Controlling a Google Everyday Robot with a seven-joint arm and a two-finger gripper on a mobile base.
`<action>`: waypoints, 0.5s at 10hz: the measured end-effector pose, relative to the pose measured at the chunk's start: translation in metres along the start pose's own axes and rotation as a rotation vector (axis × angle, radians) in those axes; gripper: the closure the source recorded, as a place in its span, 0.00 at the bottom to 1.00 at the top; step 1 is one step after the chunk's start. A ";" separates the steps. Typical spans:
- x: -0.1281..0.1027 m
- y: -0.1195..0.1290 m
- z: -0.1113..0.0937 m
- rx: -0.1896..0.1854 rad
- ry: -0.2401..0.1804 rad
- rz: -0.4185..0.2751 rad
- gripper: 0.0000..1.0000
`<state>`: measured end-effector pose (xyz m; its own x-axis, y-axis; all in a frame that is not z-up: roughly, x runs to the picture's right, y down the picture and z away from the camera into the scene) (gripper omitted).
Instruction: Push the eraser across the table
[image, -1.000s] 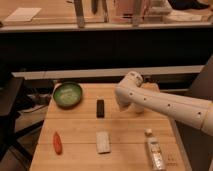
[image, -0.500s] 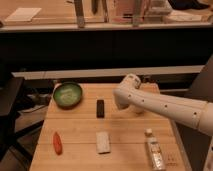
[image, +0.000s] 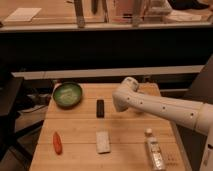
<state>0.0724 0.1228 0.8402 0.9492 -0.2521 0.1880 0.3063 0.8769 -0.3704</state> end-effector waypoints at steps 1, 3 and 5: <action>-0.003 0.001 0.003 -0.003 -0.002 -0.006 0.95; -0.004 0.005 0.007 -0.008 -0.001 -0.012 0.95; -0.005 0.009 0.013 -0.011 -0.003 -0.019 0.95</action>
<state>0.0692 0.1369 0.8479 0.9430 -0.2676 0.1979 0.3252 0.8674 -0.3767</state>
